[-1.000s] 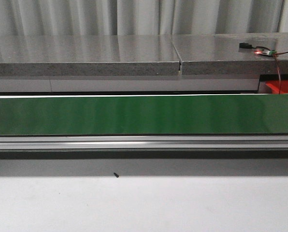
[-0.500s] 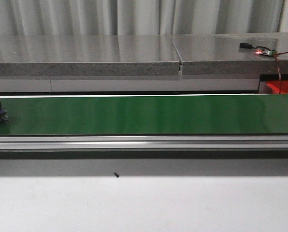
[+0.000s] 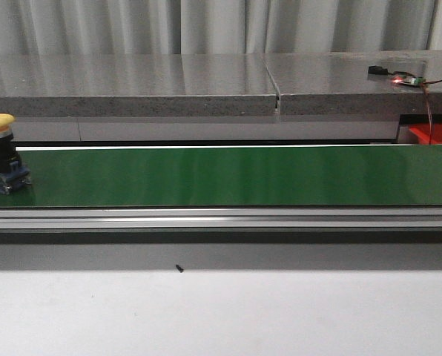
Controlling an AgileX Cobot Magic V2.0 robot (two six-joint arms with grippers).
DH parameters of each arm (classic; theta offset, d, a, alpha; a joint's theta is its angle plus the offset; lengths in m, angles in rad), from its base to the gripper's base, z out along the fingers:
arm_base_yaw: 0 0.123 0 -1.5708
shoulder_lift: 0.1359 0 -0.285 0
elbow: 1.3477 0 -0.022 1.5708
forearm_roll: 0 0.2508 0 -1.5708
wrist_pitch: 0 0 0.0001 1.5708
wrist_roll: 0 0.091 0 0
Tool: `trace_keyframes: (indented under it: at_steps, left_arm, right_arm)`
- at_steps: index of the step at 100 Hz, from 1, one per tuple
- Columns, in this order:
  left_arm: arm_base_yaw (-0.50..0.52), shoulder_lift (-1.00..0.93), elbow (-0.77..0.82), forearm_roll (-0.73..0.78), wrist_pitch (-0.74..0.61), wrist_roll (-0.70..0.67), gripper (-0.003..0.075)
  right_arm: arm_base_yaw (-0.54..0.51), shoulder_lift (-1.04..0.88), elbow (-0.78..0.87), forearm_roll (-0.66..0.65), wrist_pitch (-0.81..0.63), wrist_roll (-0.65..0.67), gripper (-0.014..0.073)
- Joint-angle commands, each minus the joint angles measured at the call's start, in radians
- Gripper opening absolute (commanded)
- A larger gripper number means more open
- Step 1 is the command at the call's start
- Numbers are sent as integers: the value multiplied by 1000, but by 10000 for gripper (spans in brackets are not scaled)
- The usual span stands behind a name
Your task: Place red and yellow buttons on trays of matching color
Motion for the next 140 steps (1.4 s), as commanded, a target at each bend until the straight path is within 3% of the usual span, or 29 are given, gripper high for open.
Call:
trace_keyframes:
  at_steps: [1, 48, 72, 113, 123, 136, 140]
  left_arm:
    - [2, -123, 23, -36, -31, 4, 263]
    - [-112, -376, 365, -55, -107, 22, 263]
    - [-171, -376, 438, -55, -124, 28, 263]
    - [-171, -311, 485, -13, -130, 29, 269]
    - [-171, -300, 485, -15, -112, 29, 338]
    - [-171, -298, 485, -22, -107, 29, 548]
    - [-171, -298, 485, -24, -109, 29, 575]
  right_arm:
    - [2, -6, -26, 0, -62, -8, -67]
    - [2, -6, -26, 0, -62, -8, -67]
    - [2, -6, -26, 0, -62, -8, -67]
    - [2, -6, -26, 0, -62, -8, -67]
    - [2, -6, -26, 0, -62, -8, -67]
    - [2, -6, -26, 0, -62, -8, -67]
    - [2, -6, -26, 0, -62, -8, -67]
